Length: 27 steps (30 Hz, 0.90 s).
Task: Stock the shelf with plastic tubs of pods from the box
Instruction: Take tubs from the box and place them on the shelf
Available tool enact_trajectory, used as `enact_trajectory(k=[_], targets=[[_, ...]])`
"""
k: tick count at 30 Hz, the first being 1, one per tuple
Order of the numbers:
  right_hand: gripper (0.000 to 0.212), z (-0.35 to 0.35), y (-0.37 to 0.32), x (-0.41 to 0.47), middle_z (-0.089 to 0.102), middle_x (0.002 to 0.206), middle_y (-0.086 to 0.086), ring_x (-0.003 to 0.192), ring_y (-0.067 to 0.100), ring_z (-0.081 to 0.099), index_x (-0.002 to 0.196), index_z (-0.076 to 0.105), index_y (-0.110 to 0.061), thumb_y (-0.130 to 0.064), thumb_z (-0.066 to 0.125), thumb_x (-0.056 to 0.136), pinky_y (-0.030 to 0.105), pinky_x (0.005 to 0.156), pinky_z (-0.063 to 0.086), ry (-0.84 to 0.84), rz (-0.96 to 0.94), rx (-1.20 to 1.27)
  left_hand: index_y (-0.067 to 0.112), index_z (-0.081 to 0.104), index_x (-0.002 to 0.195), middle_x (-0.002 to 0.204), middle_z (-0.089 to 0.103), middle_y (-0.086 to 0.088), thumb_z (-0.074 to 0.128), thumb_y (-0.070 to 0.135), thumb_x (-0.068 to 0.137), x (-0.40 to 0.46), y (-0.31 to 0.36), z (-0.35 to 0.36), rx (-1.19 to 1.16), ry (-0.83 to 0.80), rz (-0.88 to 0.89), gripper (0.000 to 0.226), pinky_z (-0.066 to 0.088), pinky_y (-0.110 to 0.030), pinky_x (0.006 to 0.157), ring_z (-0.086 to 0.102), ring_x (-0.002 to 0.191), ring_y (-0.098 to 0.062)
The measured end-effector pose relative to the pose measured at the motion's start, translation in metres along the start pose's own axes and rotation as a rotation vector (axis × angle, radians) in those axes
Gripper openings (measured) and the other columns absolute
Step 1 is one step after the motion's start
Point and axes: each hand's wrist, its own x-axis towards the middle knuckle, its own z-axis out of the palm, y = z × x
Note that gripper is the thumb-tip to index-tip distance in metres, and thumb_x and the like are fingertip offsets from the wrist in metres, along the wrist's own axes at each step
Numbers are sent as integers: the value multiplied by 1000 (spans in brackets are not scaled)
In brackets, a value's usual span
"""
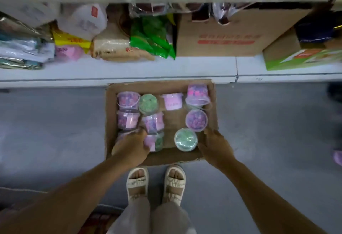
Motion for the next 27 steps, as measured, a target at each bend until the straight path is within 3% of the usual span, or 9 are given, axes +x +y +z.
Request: enact_trajectory(k=[4,6,10,13,18,21,25,27], targets=[[50,57,27,36,58,123,5,106,28,59,133,40,-15,-22,57,86,33,78,47,-25,46,33,16,47,124,116,59,0,55,31,86,41,-14,49,-19,-14,32,42,46,-31,84,58,105,-22],[55,83,39,57,56,127,7,108,28,59,136,37,-13,-20,59,86,32,80,47,-23,47,24,14,49,122,116,60,-3,56,27,88,62,-19,72,-18,-12,10,36,44,-28,80,58,104,-22],[66,128,59,99,52,131,15,109,30,58,140,25,-7,-25,61,88,30,80,46,-60,112,20,16,46,119,121,54,-11,59,24,87,101,-34,111,-20,-18,-3,36,51,-42,84,58,104,-27],[63,152,68,123,48,132,18,114,30,53,138,23,-1,-28,57,91,31,86,45,-79,168,-6,14,41,128,117,56,-12,61,23,85,122,-47,132,-15,-7,-47,49,51,-43,83,58,103,-29],[64,178,76,151,51,128,18,115,31,53,136,29,-1,-23,63,87,33,89,44,-66,290,150,10,26,142,117,57,-13,61,22,85,149,-68,159,-133,-44,-165,68,50,-40,87,58,106,-30],[53,186,76,158,56,123,15,111,30,56,129,40,-4,-24,63,86,30,85,43,1,270,118,11,29,142,122,56,-11,56,19,89,160,-71,169,-233,-51,-231,60,46,-32,83,57,107,-29],[51,197,73,160,62,109,15,104,30,59,116,53,-1,-35,69,81,28,73,42,16,291,200,16,41,133,114,61,-11,52,30,90,173,-73,185,-356,-21,-355,46,51,-43,88,60,101,-30],[55,201,70,161,60,111,15,106,28,57,118,51,-1,-37,70,80,28,76,43,5,288,238,15,48,124,110,62,-10,50,30,91,178,-72,190,-431,-17,-463,36,51,-43,87,61,97,-28]])
